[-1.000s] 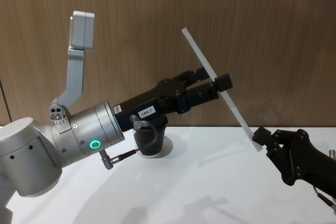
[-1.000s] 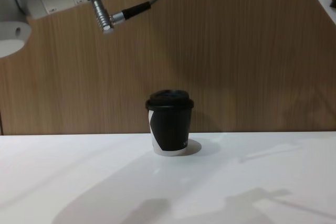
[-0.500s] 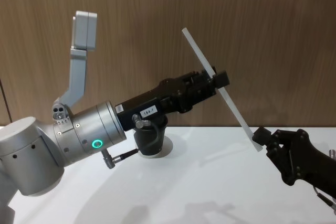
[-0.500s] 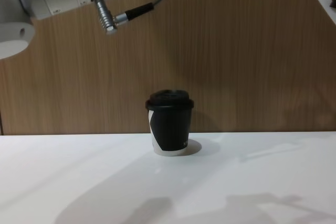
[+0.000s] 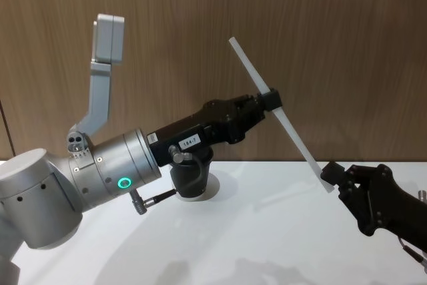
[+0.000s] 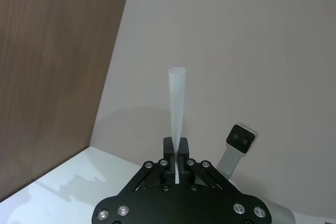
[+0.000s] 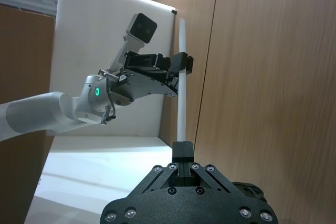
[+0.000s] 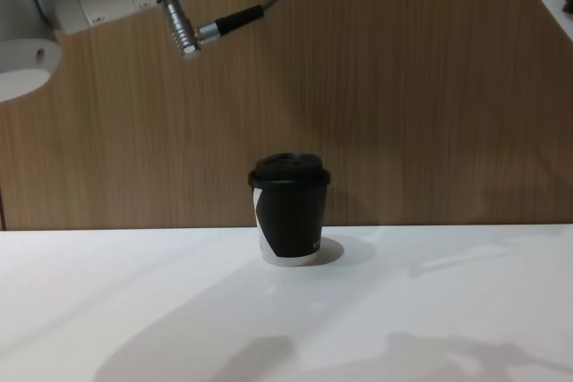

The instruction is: Pick up the straw with one hand, pass it to the other hand, and insert it into the cup.

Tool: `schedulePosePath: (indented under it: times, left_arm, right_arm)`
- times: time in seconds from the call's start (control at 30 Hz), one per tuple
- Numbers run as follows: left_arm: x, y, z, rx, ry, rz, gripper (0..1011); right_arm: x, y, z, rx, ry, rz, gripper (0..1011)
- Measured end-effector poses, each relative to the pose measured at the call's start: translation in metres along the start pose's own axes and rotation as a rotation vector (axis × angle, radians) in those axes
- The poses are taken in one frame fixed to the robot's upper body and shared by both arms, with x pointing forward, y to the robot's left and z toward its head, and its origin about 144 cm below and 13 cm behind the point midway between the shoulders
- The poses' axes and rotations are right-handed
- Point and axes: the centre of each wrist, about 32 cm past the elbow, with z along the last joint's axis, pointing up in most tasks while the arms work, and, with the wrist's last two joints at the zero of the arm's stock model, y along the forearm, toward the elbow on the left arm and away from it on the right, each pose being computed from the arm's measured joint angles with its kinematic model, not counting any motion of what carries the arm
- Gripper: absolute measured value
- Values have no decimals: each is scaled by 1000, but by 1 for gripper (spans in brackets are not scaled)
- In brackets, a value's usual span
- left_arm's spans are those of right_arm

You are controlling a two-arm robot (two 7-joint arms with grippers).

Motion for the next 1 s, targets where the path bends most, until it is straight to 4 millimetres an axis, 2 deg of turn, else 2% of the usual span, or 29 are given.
schedulePosePath:
  times: [0.07, 0.17, 0.43, 0.47, 0.53, 0.57, 0.77, 0.8, 1.0]
  left_arm:
    - [0, 0, 0, 0, 0, 0, 28]
    - [0, 0, 0, 0, 0, 0, 15]
    - [0, 0, 0, 0, 0, 0, 3]
    - [0, 0, 0, 0, 0, 0, 3]
    - [0, 0, 0, 0, 0, -1, 3]
    - [0, 0, 0, 0, 0, 0, 3]
    - [0, 0, 0, 0, -1, 0, 3]
    - [0, 0, 0, -1, -5, 4, 3]
    - [-2, 0, 1, 3, -35, 30, 4]
  right_arm:
    - [0, 0, 0, 0, 0, 0, 7]
    - [0, 0, 0, 0, 0, 0, 72]
    - [0, 0, 0, 0, 0, 0, 282]
    - [0, 0, 0, 0, 0, 0, 340]
    - [0, 0, 0, 0, 0, 0, 379]
    - [0, 0, 0, 0, 0, 0, 440]
    - [0, 0, 0, 0, 0, 0, 598]
    - [0, 0, 0, 0, 0, 0, 654]
    - [0, 0, 0, 0, 0, 0, 835]
